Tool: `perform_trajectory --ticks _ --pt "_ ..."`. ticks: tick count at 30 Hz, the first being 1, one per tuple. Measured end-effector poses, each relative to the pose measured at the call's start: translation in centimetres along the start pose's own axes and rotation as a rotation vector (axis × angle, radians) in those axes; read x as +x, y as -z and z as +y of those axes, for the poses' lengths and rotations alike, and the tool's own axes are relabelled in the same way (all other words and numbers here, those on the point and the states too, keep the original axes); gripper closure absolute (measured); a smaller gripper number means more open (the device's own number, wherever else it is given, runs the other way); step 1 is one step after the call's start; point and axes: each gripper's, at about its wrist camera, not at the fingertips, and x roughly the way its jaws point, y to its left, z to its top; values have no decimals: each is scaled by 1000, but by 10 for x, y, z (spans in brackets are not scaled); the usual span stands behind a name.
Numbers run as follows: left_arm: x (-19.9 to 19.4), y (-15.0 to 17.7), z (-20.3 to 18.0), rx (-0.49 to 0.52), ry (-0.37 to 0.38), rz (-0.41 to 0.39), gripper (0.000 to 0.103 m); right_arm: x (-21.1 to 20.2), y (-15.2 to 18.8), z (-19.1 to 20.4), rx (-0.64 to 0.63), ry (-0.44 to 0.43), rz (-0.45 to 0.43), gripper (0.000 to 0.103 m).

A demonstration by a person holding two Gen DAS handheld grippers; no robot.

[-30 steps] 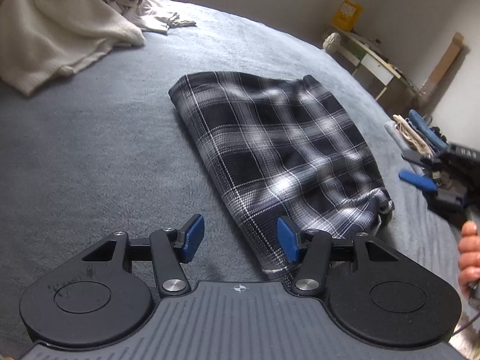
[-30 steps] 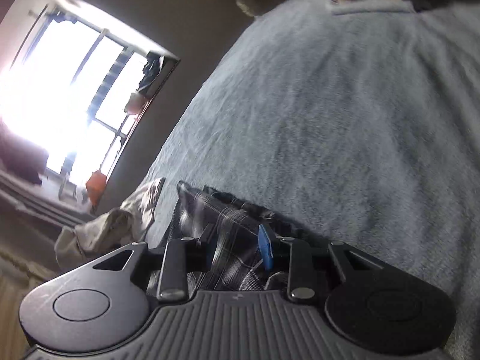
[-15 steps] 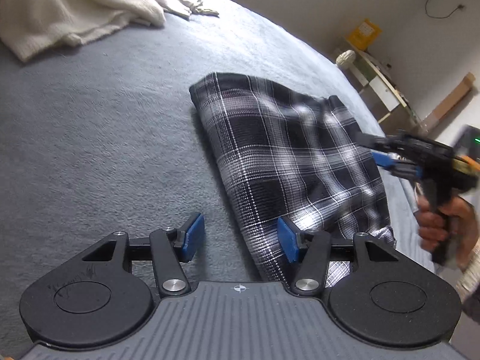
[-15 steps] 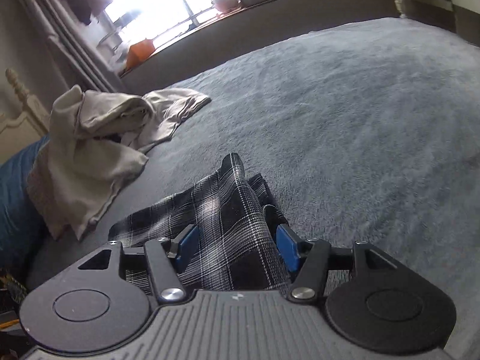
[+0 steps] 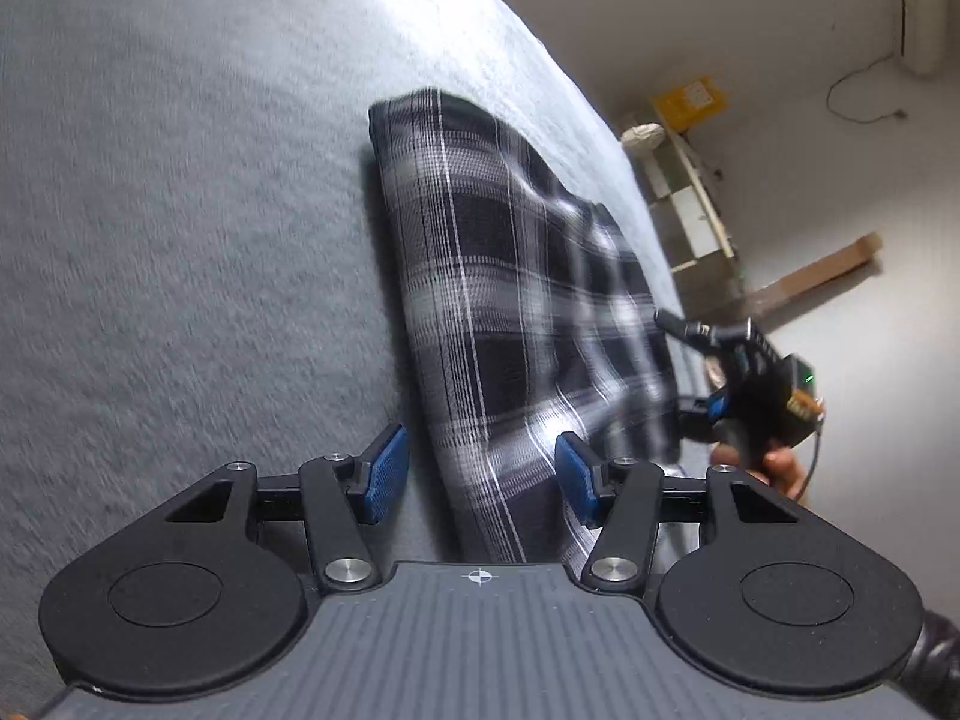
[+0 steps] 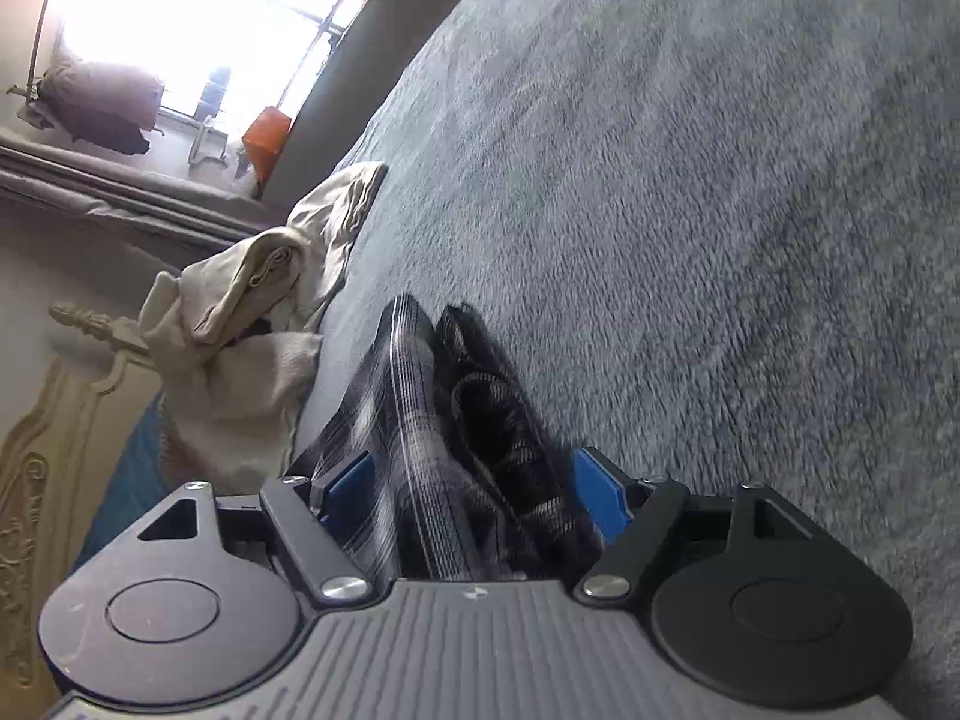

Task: Fold clothes

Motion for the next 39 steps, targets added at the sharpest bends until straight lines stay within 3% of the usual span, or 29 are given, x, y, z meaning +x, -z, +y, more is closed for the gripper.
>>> perform_trajectory --ticks 5,12,16,23,26,27,29,31,34,39 --pt "1 8 1 -8 27 36 49 -9 6 -5 -7 -36 57 26" --pt "11 6 -3 -24 25 42 49 -4 1 -11 40 -58 9 25" --pt "11 10 -2 -17 22 35 49 5 -4 -12 70 -86 -32 14" --pt "16 7 1 -44 32 27 49 13 17 -1 9 -112 114 13" --pt "21 6 0 -52 23 28 59 21 29 6 -10 -132 196 12" --pt "23 5 0 -59 16 28 68 24 33 10 -28 -125 208 12" --pt "23 3 4 -90 21 26 83 26 36 17 -52 -94 198 15" --pt "18 3 8 -121 40 16 90 25 37 19 -49 -67 179 30" --pt "9 2 8 -116 54 4 93 21 41 20 -47 -38 155 47" --pt "-12 -2 12 -113 68 -19 94 20 55 28 -55 -32 128 53"
